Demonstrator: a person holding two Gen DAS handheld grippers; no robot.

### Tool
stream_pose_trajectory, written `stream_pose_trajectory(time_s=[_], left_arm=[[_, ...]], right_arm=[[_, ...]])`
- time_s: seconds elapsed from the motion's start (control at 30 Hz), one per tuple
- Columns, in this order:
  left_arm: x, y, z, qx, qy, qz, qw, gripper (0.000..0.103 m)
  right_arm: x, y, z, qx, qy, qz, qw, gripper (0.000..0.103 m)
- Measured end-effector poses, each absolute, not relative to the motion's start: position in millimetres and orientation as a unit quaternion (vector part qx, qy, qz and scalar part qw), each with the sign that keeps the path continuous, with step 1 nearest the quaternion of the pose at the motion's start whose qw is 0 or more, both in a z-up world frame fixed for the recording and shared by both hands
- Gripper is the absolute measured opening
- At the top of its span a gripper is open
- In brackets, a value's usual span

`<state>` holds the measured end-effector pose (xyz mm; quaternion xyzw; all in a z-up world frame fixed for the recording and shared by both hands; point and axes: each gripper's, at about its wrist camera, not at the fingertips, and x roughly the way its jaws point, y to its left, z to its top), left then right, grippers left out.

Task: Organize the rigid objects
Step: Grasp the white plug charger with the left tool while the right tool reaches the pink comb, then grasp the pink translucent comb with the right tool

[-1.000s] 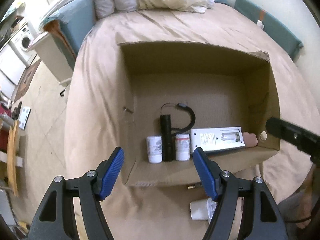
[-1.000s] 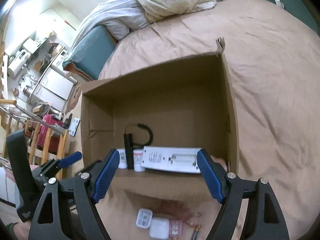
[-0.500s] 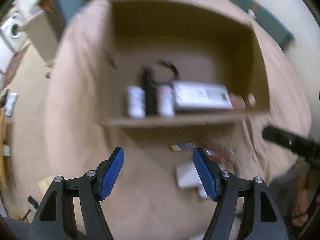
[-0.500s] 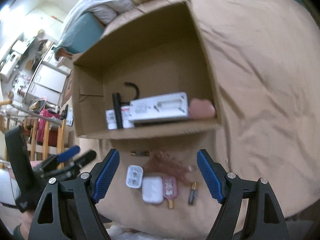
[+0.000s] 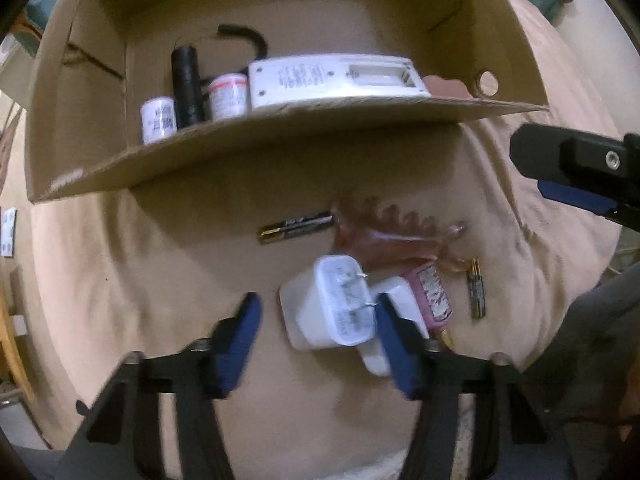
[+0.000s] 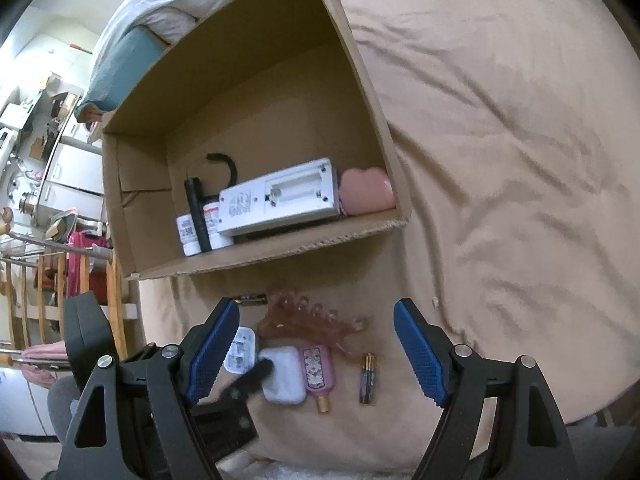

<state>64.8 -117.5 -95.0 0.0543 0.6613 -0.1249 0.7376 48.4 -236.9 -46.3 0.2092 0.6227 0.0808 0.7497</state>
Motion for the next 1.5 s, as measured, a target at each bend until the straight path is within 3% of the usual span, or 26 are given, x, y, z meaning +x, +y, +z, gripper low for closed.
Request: stream_pose_trajectory(time_s=[0.03, 0.07, 0.27, 0.53, 0.63, 0.7, 1.03, 1.13, 1.5], left_arm=[[65.7, -111.6, -94.8, 0.048, 0.663, -0.122, 0.737, 0.03], [66.4, -105.1, -94.1, 0.047, 0.663, -0.114, 0.739, 0.025], [69.8, -75.1, -84.0, 0.033, 0.659, -0.082, 0.747, 0.024], [71.0, -54.2, -91.8, 0.029, 0.665, -0.056, 0.745, 0.024], [73.9, -61.0, -95.8, 0.025, 0.665, -0.05, 0.745, 0.024], [73.0, -67.2, -95.9, 0.029, 0.662, -0.047, 0.748, 0.024], [65.2, -69.1, -93.8, 0.016, 0.664, -0.043, 0.746, 0.024], [67.0, -66.5, -94.0, 0.014, 0.664, -0.042, 0.746, 0.024], [72.8, -49.9, -98.0, 0.005, 0.663, -0.045, 0.747, 0.024]], right_arm=[[49.1, -237.3, -49.0, 0.211, 0.627, 0.08, 0.745, 0.084], [49.9, -237.4, -52.9, 0.213, 0.634, 0.08, 0.739, 0.084], [48.3, -224.8, -90.2, 0.251, 0.692, 0.087, 0.671, 0.084], [56.7, -173.0, -115.2, 0.176, 0.714, 0.011, 0.678, 0.085], [56.4, -154.5, -119.7, 0.144, 0.708, -0.024, 0.691, 0.1], [55.2, -139.8, -124.7, 0.101, 0.707, -0.05, 0.699, 0.103], [47.8, -124.8, -137.8, 0.069, 0.677, -0.074, 0.729, 0.103], [40.9, -126.7, -130.4, 0.066, 0.676, -0.056, 0.732, 0.099], [21.3, -140.4, -90.1, 0.064, 0.666, -0.005, 0.743, 0.099]])
